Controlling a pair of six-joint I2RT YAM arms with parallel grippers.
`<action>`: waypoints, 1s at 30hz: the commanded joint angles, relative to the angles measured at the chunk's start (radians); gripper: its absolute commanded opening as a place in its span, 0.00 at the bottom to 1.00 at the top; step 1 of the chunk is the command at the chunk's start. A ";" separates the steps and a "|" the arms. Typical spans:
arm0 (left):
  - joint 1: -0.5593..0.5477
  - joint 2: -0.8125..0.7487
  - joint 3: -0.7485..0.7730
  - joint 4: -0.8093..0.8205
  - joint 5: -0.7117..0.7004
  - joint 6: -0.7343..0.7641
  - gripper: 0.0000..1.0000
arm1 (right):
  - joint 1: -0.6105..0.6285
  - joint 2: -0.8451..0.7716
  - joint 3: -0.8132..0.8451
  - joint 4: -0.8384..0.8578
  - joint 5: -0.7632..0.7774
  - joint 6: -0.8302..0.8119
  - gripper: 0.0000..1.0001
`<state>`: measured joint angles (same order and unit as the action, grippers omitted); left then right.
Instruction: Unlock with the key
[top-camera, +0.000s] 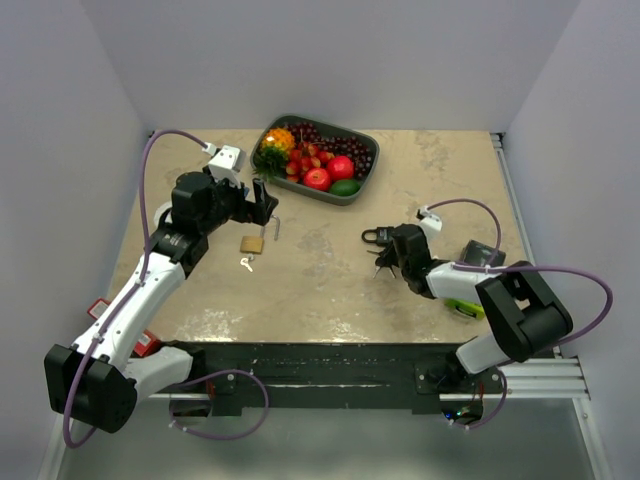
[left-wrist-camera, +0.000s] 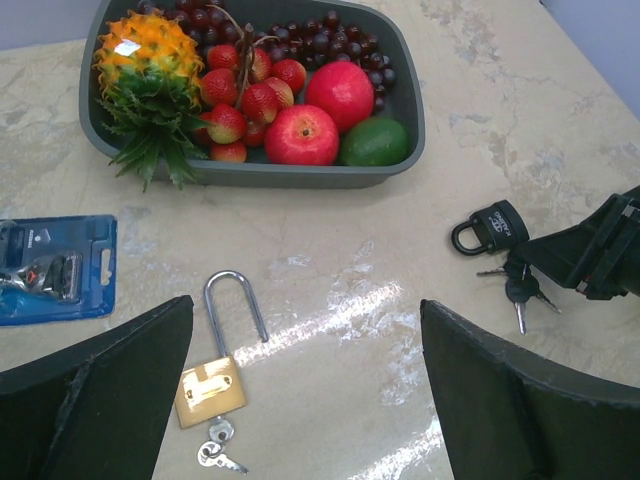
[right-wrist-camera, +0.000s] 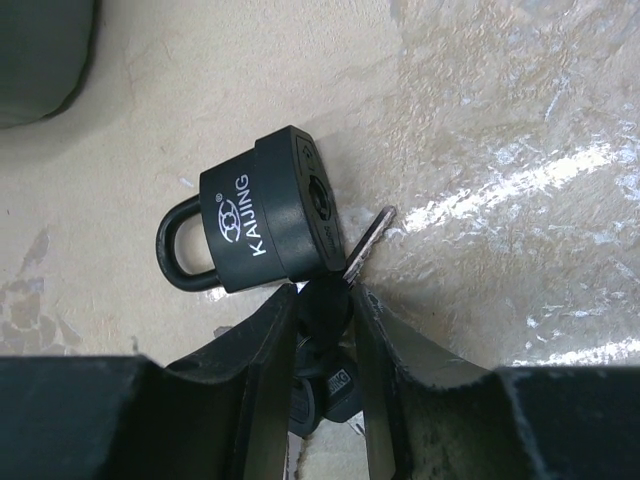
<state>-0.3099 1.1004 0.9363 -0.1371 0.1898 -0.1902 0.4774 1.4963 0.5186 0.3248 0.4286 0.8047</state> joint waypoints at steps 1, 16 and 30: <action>-0.001 -0.002 0.004 0.022 -0.010 0.008 0.99 | -0.003 -0.033 -0.008 0.026 0.019 0.045 0.33; -0.001 -0.005 0.007 0.019 -0.012 0.005 0.99 | -0.003 -0.074 -0.078 0.013 -0.019 0.155 0.43; -0.003 -0.025 0.009 0.014 -0.021 0.008 0.99 | -0.003 -0.019 -0.101 0.160 -0.071 0.263 0.46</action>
<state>-0.3099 1.1000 0.9363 -0.1440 0.1787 -0.1902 0.4767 1.4487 0.4103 0.4271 0.3676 1.0145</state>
